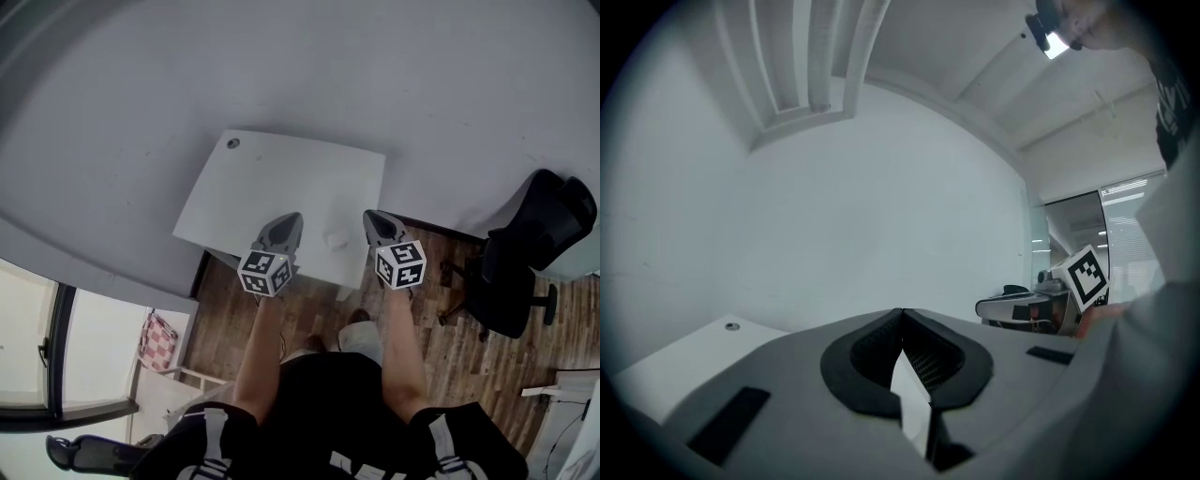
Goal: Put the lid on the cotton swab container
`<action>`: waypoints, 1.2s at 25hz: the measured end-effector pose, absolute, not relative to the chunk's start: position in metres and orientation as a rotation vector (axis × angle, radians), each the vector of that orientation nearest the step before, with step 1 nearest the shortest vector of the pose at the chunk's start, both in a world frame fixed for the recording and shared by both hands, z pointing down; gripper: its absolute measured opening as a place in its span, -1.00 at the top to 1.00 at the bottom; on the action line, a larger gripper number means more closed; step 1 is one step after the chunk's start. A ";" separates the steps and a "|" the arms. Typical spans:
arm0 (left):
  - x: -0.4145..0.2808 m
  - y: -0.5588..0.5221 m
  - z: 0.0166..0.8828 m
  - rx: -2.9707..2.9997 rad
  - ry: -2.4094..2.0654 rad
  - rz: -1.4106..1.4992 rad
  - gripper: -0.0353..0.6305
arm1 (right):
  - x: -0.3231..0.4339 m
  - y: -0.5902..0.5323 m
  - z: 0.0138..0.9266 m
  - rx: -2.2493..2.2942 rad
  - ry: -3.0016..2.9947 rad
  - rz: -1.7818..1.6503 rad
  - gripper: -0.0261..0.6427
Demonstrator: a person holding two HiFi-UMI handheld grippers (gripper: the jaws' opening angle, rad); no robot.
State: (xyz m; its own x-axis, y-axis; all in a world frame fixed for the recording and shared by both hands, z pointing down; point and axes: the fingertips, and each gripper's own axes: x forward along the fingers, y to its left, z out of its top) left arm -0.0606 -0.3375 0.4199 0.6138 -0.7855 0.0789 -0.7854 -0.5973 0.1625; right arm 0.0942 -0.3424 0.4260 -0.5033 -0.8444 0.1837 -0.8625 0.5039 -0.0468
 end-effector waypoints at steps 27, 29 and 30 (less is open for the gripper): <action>-0.054 -0.321 0.431 2.692 -1.277 0.073 0.82 | 0.087 -0.324 0.434 1.500 -2.573 0.204 0.88; -0.054 -0.322 0.431 2.691 -1.277 0.071 0.82 | 0.088 -0.324 0.435 1.499 -2.570 0.208 0.88; -0.054 -0.322 0.431 2.692 -1.276 0.071 0.82 | 0.088 -0.325 0.435 1.499 -2.570 0.209 0.88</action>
State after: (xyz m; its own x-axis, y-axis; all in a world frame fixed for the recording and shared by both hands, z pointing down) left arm -0.0536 -0.3218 0.4311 0.6344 -0.7649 0.1117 -0.7725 -0.6225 0.1252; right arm 0.0880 -0.3245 0.4348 -0.4852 -0.8498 0.2061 -0.8719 0.4880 -0.0404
